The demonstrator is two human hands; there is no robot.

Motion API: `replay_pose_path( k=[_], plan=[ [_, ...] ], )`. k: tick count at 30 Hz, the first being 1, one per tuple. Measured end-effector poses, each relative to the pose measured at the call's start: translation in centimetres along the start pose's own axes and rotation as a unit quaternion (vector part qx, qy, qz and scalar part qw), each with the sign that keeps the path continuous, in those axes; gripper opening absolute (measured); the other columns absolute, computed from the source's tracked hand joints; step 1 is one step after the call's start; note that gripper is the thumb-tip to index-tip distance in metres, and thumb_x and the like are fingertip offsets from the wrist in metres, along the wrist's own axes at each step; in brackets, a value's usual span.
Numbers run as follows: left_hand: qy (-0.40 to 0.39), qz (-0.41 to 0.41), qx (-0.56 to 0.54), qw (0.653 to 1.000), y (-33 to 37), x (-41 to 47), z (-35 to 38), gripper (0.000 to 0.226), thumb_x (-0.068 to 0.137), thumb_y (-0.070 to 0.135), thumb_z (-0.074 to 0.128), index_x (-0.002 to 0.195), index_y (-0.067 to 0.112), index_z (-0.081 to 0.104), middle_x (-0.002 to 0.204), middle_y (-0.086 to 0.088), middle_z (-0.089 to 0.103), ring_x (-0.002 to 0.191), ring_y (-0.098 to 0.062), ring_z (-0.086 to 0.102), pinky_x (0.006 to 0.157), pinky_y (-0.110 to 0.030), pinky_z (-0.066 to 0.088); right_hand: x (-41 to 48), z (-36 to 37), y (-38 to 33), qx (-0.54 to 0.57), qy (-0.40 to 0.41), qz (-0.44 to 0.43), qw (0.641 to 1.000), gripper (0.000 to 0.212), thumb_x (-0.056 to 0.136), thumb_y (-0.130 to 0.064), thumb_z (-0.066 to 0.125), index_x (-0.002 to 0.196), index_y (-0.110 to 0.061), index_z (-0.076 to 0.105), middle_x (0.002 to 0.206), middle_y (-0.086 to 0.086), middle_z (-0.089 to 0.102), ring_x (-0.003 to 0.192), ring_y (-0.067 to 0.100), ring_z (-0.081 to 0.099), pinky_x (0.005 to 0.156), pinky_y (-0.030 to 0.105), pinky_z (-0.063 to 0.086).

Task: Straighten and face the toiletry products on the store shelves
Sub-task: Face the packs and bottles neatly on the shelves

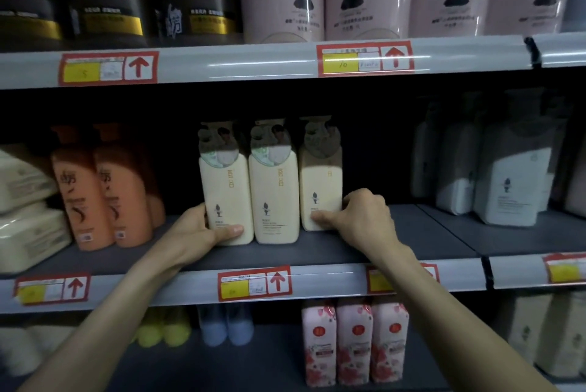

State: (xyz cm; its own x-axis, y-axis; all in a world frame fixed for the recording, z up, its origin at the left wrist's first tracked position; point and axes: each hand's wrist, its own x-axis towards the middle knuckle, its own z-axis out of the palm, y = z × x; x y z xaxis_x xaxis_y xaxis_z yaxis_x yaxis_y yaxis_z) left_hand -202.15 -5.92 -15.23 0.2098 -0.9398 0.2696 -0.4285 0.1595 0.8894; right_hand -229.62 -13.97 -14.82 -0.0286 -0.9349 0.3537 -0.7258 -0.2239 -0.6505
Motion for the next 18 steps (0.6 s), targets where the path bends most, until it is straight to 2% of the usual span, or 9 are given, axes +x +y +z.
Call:
replay_pose_path(
  k=[4, 11, 13, 15, 18],
  plan=[
    [-0.007, 0.004, 0.002, 1.000, -0.3, 0.1, -0.2, 0.037, 0.080, 0.011, 0.083, 0.105, 0.032, 0.065, 0.112, 0.009, 0.074, 0.107, -0.011, 0.070, 0.104, -0.039, 0.051, 1.0, 0.5, -0.1, 0.064, -0.031, 0.013, 0.997, 0.070, 0.060, -0.066, 0.089, 0.099, -0.010, 0.071, 0.105, 0.010, 0.069, 0.097, 0.030, 0.066, 0.079, 0.038, 0.056],
    [-0.005, -0.007, 0.025, 1.000, -0.8, 0.3, -0.6, 0.042, 0.076, 0.023, 0.088, 0.110, 0.033, 0.066, 0.119, 0.006, 0.074, 0.111, -0.013, 0.069, 0.107, -0.047, 0.049, 1.1, 0.5, 0.3, 0.053, 0.000, 0.001, 0.999, 0.061, 0.056, -0.066, 0.091, 0.069, -0.011, 0.068, 0.084, 0.010, 0.070, 0.080, 0.028, 0.066, 0.062, 0.031, 0.047],
    [-0.007, -0.008, 0.027, 1.000, -0.7, 0.3, -0.6, 0.043, 0.077, 0.023, 0.087, 0.112, 0.032, 0.064, 0.120, 0.005, 0.073, 0.110, -0.013, 0.069, 0.108, -0.046, 0.049, 0.9, -0.1, 0.2, 0.055, -0.010, -0.002, 0.998, 0.061, 0.055, -0.065, 0.093, 0.067, -0.009, 0.071, 0.079, 0.007, 0.071, 0.076, 0.024, 0.067, 0.059, 0.033, 0.050],
    [-0.011, -0.006, 0.032, 0.999, -0.5, 0.2, -0.5, 0.044, 0.078, 0.022, 0.085, 0.116, 0.030, 0.064, 0.120, 0.006, 0.073, 0.110, -0.011, 0.069, 0.108, -0.044, 0.049, 0.7, -0.6, 0.3, 0.049, -0.023, -0.010, 0.998, 0.064, 0.052, -0.066, 0.093, 0.070, -0.007, 0.074, 0.075, 0.004, 0.072, 0.074, 0.021, 0.068, 0.063, 0.038, 0.058],
    [-0.015, -0.009, 0.037, 0.999, -0.6, 0.2, -0.5, 0.045, 0.079, 0.024, 0.086, 0.118, 0.029, 0.064, 0.121, 0.006, 0.073, 0.110, -0.011, 0.069, 0.109, -0.045, 0.048, 0.0, -1.3, 0.6, 0.048, -0.028, -0.025, 0.998, 0.063, 0.053, -0.067, 0.092, 0.072, -0.010, 0.075, 0.074, 0.001, 0.074, 0.073, 0.017, 0.070, 0.068, 0.042, 0.062]
  ],
)
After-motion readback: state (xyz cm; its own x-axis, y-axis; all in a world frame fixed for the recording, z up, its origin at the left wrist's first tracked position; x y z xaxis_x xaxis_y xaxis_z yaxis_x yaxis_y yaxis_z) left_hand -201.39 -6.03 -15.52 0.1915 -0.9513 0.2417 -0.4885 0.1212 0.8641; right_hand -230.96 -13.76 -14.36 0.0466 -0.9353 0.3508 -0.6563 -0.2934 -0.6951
